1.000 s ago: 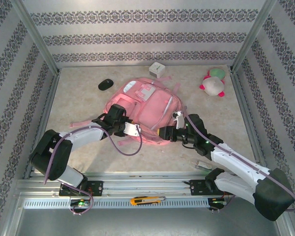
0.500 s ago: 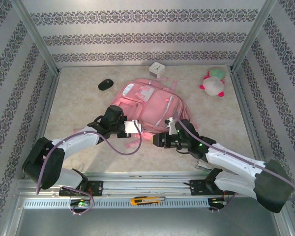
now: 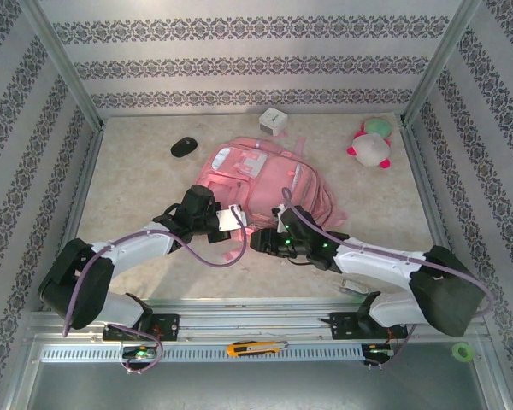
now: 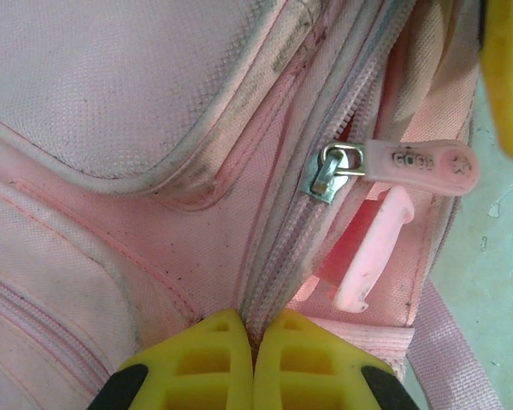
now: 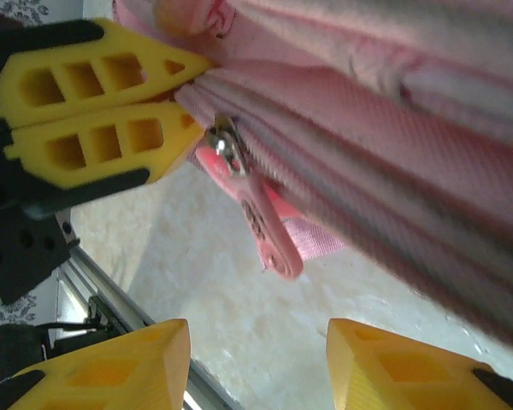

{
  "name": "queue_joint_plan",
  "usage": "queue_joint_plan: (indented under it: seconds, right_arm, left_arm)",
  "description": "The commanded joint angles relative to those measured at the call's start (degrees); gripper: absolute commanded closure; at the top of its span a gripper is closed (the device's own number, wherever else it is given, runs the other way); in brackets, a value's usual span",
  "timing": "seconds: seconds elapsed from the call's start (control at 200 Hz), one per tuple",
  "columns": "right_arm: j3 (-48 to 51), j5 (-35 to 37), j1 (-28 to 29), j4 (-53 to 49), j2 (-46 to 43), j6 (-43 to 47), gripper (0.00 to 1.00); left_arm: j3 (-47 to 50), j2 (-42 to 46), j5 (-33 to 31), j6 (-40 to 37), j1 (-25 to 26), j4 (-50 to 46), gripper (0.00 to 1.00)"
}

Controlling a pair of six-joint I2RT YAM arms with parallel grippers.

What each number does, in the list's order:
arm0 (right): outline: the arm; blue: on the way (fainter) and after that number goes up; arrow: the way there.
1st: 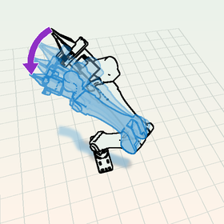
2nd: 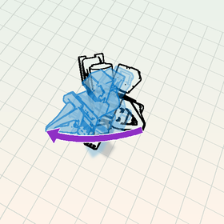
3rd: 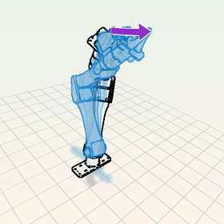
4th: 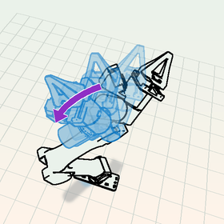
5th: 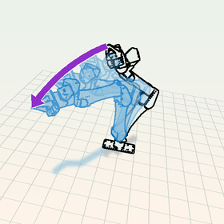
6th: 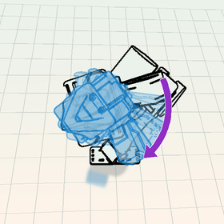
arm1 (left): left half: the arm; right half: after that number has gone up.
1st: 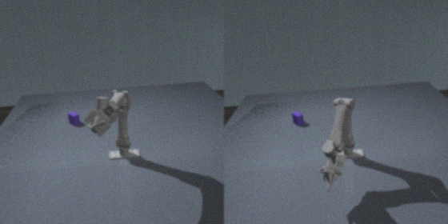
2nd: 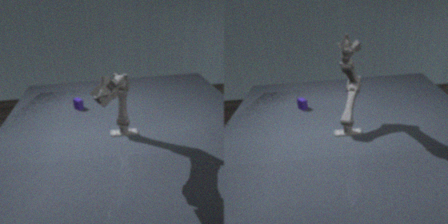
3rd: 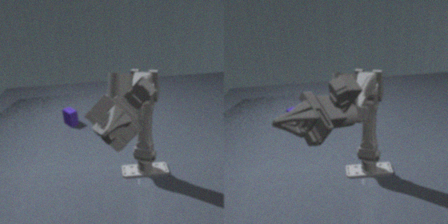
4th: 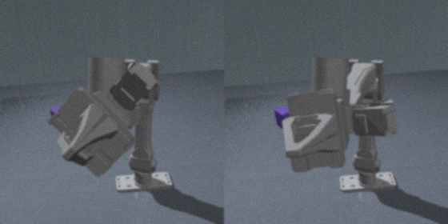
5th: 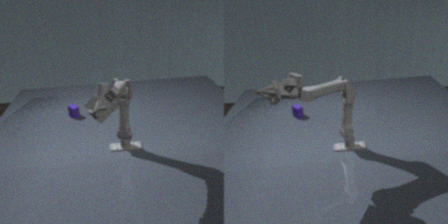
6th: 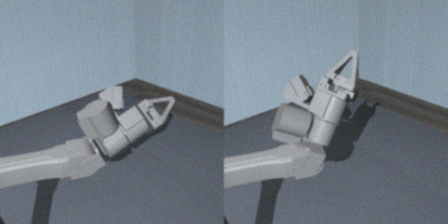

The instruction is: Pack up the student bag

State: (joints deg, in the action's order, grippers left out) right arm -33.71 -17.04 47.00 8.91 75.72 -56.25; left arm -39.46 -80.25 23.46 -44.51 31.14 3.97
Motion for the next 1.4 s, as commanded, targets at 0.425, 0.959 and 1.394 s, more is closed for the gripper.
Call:
queue_joint_plan:
  seconds: [0.425,0.959,1.394]
  right_arm:
    - [-4.5,9.5,-3.4,-1.7,2.8,-0.4,0.92]
    - [2.3,4.1,-15.0,-20.0,-13.7,6.9,1.00]
    - [1.5,-11.1,-26.7,-27.8,-19.0,16.9,0.95]
  left_arm:
    - [0.2,2.5,2.3,2.1,1.1,2.3,1.00]
    - [-1.5,2.8,-4.0,0.0,0.5,-3.9,1.00]
    - [-2.0,5.1,-5.4,-0.4,-0.2,-8.2,1.00]
